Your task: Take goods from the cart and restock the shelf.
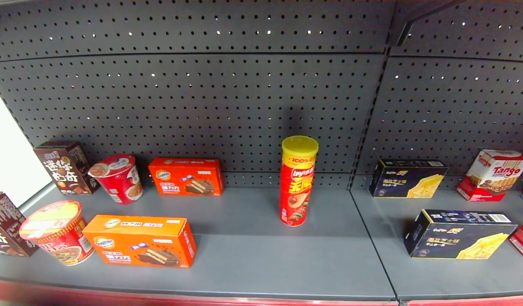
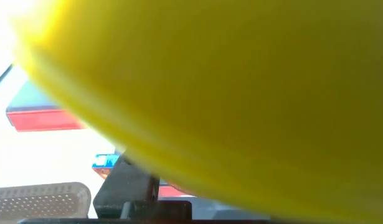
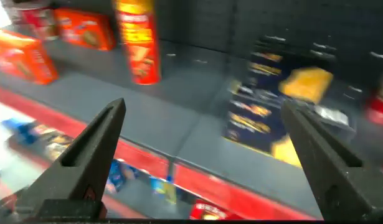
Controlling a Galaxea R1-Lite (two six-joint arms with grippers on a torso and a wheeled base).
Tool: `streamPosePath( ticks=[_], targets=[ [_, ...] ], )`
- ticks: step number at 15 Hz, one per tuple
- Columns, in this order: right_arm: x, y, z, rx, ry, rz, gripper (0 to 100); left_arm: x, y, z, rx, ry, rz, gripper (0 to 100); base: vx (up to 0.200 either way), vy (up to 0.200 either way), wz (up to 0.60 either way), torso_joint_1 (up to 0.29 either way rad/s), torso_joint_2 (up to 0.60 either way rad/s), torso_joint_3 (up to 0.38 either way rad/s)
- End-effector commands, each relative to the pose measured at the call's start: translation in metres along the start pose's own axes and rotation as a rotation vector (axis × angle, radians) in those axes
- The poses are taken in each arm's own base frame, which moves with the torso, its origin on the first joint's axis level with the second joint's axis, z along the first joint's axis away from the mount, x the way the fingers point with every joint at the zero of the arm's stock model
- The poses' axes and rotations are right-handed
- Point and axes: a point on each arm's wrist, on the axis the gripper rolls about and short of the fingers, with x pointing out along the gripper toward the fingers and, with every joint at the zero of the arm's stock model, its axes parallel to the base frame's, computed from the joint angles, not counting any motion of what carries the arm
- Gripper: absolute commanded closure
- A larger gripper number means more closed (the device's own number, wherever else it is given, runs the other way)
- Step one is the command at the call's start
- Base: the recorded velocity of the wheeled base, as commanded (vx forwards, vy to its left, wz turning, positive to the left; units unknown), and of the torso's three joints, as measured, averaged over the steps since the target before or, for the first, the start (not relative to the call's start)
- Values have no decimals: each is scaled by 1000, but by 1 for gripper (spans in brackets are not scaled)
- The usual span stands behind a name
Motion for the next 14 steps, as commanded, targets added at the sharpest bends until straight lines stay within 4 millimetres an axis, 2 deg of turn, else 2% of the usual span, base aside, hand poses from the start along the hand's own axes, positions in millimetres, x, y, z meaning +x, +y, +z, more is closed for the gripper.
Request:
streamPosePath(
  ticks=[1, 6, 9, 11, 14],
  targets=[
    [59, -7, 18, 16, 89, 77, 0, 8, 1, 13, 6, 38, -8, 100, 0, 0, 0, 0, 0, 0],
    [122, -8, 24, 30, 132, 213, 0, 20, 1, 29, -4, 85, -30, 100, 0, 0, 0, 0, 0, 0],
    [160, -9, 36, 17, 125, 291, 0, 21, 0, 29, -18, 89, -62, 100, 0, 0, 0, 0, 0, 0],
    [192, -12, 43, -70, 55, 373, 0, 23, -1, 29, -46, 101, -88, 100, 0, 0, 0, 0, 0, 0],
    [228, -15, 45, -99, 12, 498, 0, 23, -1, 26, -58, 108, -116, 100, 0, 0, 0, 0, 0, 0]
  ],
)
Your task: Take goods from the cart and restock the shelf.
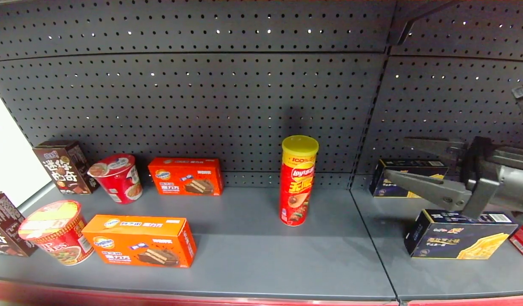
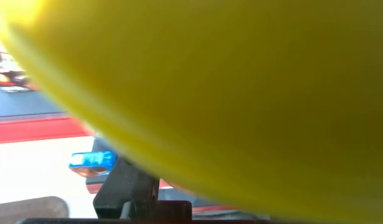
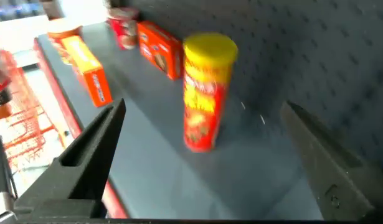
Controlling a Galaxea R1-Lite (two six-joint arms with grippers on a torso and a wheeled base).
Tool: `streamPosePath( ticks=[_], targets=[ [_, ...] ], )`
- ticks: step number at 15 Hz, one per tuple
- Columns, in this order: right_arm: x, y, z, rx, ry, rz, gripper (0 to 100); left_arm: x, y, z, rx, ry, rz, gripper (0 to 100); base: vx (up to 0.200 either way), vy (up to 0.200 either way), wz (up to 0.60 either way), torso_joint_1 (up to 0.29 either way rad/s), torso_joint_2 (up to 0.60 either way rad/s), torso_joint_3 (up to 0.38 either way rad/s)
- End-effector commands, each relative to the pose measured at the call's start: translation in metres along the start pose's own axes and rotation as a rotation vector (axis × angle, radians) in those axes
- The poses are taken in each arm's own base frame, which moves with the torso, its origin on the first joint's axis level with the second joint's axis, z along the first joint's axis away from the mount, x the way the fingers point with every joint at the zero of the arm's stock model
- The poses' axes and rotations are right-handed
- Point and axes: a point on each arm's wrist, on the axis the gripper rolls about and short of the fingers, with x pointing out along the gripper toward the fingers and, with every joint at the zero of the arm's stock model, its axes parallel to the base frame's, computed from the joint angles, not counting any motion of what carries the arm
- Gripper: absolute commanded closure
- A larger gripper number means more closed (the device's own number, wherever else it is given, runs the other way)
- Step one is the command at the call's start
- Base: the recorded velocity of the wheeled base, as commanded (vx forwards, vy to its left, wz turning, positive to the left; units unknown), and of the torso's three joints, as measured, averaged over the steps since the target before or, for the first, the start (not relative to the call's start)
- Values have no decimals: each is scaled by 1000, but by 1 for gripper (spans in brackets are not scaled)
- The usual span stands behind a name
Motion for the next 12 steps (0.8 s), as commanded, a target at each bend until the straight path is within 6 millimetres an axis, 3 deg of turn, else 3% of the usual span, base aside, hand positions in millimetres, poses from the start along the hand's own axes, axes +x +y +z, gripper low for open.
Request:
streamPosePath(
  ticks=[1, 6, 12],
  targets=[
    [37, -20, -13, -1, 34, 66, 0, 1, 0, -2, 0, 9, -13, 100, 0, 0, 0, 0, 0, 0],
    [69, -35, -27, -18, 22, 319, 0, 2, -1, -3, -1, 17, -56, 100, 0, 0, 0, 0, 0, 0],
    [89, -45, -35, 0, 29, 357, 0, 3, -1, -6, 0, 24, -56, 100, 0, 0, 0, 0, 0, 0]
  ],
)
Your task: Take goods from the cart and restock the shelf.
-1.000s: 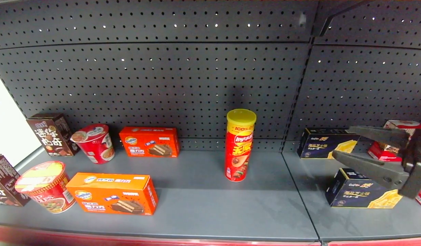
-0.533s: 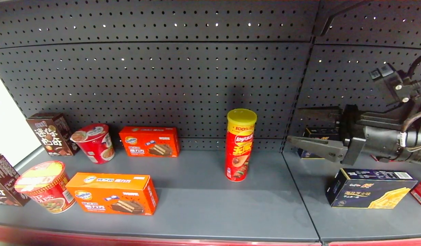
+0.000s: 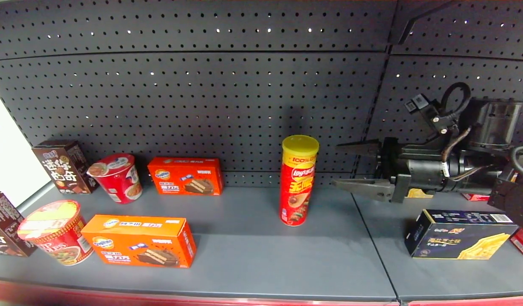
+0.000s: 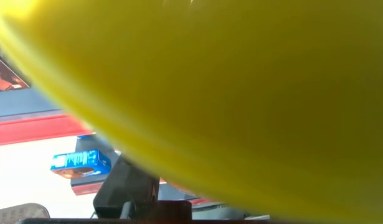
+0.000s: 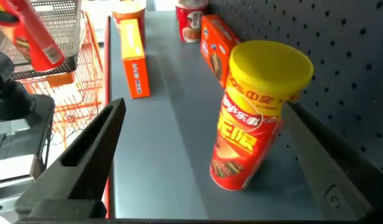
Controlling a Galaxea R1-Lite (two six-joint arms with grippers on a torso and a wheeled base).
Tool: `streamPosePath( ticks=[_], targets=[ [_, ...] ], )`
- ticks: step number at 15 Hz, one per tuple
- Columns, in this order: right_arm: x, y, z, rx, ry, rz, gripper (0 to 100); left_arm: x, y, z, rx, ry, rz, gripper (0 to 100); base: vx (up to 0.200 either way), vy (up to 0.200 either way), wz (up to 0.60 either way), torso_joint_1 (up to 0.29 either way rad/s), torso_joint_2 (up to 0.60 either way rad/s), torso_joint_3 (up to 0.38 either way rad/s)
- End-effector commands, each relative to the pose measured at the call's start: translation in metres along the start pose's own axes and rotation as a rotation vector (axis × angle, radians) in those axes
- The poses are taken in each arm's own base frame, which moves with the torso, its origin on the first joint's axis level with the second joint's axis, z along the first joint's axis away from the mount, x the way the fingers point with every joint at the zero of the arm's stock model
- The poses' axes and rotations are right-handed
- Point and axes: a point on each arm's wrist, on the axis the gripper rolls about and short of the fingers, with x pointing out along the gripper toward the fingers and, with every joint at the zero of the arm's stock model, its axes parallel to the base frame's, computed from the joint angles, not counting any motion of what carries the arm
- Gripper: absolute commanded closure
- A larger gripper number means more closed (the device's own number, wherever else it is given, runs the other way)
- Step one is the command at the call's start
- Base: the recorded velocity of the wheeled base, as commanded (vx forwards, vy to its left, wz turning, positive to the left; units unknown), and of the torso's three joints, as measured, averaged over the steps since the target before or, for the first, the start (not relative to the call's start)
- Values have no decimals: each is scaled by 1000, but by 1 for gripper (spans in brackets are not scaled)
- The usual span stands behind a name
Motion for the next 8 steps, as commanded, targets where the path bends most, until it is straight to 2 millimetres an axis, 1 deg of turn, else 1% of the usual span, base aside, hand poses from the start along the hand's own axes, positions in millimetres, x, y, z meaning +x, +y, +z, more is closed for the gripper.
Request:
streamPosePath(
  ticks=[1, 7, 8],
  targets=[
    [8, -10, -10, 21, 16, 0, 0, 0, 0, 0, 1, -2, 0, 100, 0, 0, 0, 0, 0, 0],
    [22, -23, -34, 66, 54, 9, 0, 0, 0, -1, -1, -1, 0, 100, 0, 0, 0, 0, 0, 0],
    [29, -29, -40, 75, 61, 13, 0, 1, 0, -4, -2, 11, 0, 100, 0, 0, 0, 0, 0, 0]
  ],
)
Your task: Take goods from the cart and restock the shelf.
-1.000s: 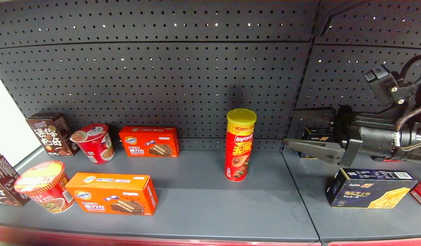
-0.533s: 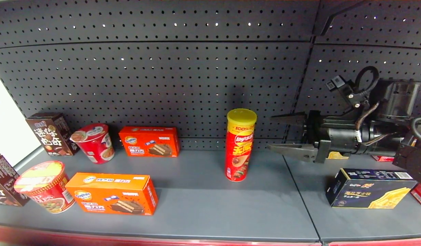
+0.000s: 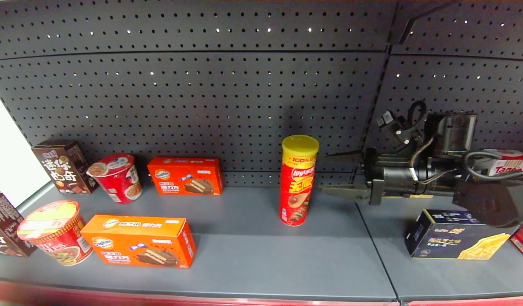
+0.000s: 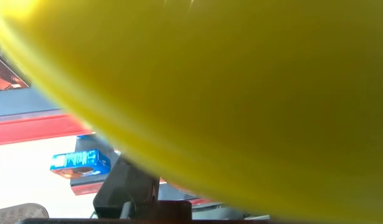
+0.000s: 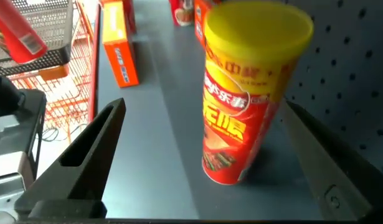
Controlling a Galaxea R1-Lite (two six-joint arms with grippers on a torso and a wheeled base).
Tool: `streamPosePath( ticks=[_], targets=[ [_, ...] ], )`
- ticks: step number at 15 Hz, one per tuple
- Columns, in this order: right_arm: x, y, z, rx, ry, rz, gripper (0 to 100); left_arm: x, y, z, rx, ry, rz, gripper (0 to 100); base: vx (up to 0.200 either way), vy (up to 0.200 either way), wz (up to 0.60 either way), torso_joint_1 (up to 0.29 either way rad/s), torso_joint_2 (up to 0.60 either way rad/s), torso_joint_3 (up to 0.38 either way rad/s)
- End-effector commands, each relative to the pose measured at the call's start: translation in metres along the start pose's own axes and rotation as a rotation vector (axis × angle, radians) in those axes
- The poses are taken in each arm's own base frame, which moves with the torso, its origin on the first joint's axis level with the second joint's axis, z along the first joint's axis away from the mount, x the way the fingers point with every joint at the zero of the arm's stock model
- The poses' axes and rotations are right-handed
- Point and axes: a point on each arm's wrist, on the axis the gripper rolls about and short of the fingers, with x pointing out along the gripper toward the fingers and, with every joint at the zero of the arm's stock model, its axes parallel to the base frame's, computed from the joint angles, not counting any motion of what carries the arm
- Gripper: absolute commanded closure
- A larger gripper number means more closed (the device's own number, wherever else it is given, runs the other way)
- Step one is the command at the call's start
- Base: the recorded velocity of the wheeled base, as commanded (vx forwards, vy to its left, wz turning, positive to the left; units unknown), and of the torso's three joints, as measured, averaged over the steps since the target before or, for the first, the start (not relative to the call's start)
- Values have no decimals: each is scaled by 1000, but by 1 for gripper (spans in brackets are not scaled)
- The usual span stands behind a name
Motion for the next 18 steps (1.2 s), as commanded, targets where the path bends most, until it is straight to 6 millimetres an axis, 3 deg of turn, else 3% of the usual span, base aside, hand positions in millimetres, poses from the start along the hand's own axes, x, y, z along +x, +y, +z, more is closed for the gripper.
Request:
streamPosePath(
  ticks=[1, 8, 18],
  targets=[
    [12, -10, -13, 24, 18, 10, 0, 2, 0, -4, -2, 12, 0, 100, 0, 0, 0, 0, 0, 0],
    [42, -38, -37, 25, 19, 21, 0, 1, 0, -6, -2, 7, 3, 100, 0, 0, 0, 0, 0, 0],
    [76, -36, -58, 45, 39, 77, 0, 2, 0, -11, -3, 18, 3, 100, 0, 0, 0, 0, 0, 0]
  ],
)
